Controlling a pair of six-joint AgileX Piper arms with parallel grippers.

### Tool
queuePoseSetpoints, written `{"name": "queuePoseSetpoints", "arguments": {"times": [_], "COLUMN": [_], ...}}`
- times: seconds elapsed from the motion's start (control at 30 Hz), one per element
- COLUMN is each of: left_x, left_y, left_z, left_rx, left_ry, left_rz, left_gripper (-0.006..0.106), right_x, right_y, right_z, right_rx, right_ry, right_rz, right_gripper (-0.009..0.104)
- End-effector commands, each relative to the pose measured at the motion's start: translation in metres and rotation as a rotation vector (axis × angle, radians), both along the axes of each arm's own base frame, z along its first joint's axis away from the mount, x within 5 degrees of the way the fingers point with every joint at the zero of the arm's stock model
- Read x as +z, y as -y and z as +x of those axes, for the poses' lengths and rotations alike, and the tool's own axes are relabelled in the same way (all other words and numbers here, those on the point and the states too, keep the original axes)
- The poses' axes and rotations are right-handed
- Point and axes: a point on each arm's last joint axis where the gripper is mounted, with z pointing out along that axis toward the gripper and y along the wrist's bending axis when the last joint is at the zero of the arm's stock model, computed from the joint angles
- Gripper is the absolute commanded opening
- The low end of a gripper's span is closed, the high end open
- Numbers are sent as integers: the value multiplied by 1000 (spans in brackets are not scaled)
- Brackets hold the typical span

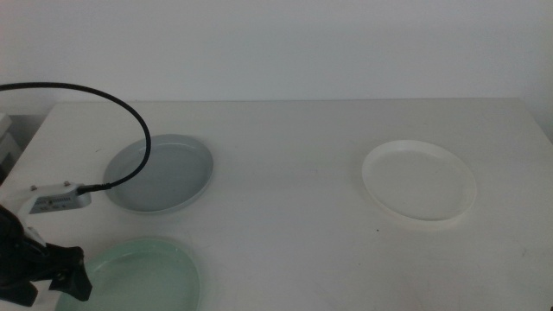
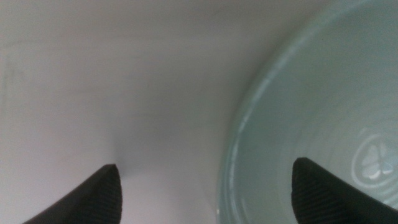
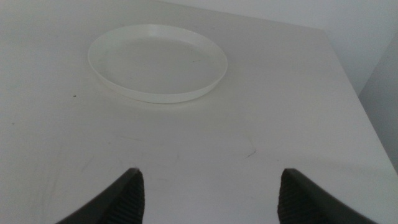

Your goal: Stack the three bowls on top of each other.

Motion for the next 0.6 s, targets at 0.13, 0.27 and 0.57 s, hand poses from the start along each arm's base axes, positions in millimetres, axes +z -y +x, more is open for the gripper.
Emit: {"name": "queuePoseSetpoints", "arguments": {"times": [0.13,0.27,0.57], "left_x": [-5,-16,-24], "left_y": [-1,-1,2], "left_z": [8,9,9], "left_rx": [27,28,48], "left_ry": [13,-29,-72], "left_rz": [-13,-25,-65], "left_gripper": [98,92,19], "right_x": [9,9,9], "right_y": [1,1,1], "right_z": [0,0,0], "right_rx": [-10,-10,-10], "right_ry": [105,105,105], "right_rz": [-10,-10,-10], "right_gripper": [55,55,55]}}
